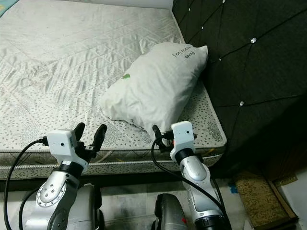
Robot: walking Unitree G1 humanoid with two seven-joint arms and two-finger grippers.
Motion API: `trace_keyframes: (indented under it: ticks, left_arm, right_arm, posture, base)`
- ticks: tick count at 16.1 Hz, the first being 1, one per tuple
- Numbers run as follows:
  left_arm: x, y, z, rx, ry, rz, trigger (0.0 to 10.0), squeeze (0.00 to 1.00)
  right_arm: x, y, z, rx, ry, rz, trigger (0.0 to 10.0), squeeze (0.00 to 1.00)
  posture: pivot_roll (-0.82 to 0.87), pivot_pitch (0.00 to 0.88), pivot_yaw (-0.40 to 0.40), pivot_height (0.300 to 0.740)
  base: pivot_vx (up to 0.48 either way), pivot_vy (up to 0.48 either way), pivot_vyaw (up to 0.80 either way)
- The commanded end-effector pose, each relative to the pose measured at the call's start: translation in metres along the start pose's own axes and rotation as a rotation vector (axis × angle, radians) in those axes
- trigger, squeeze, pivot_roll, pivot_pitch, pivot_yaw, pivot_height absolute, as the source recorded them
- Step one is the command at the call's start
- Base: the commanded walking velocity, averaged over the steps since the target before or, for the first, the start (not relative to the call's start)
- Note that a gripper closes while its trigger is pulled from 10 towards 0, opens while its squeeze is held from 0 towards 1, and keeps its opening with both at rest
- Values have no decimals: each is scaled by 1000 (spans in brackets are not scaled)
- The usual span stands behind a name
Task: Clean up the room
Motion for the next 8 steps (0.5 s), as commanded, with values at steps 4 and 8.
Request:
trace_keyframes:
  ticks: [4, 8]
  left_arm:
    - [1, -6, 5, 2, -21, -32, 10000, 0]
    - [2, -7, 4, 5, -21, -35, 10000, 0]
  right_arm:
    - [0, -5, 1, -13, 0, -11, 10000, 0]
    - [0, -4, 1, -12, -3, -12, 10000, 0]
  posture:
    - [-13, 183, -98, 626]
    - [-13, 181, -97, 626]
  base:
    - [191, 0, 0]
    - [364, 0, 0]
Point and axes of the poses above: a point about 5 cm out from each wrist's last joint towards the gripper, its own x axis pointing out of the wrist towards the gripper, its own z axis along the axis of the wrist's last joint, y = z × x, the point moved 5 cm from there along x, pointing out of the wrist towards the gripper, and after that the axes turned 3 degrees about x, right-handed, at the moved point
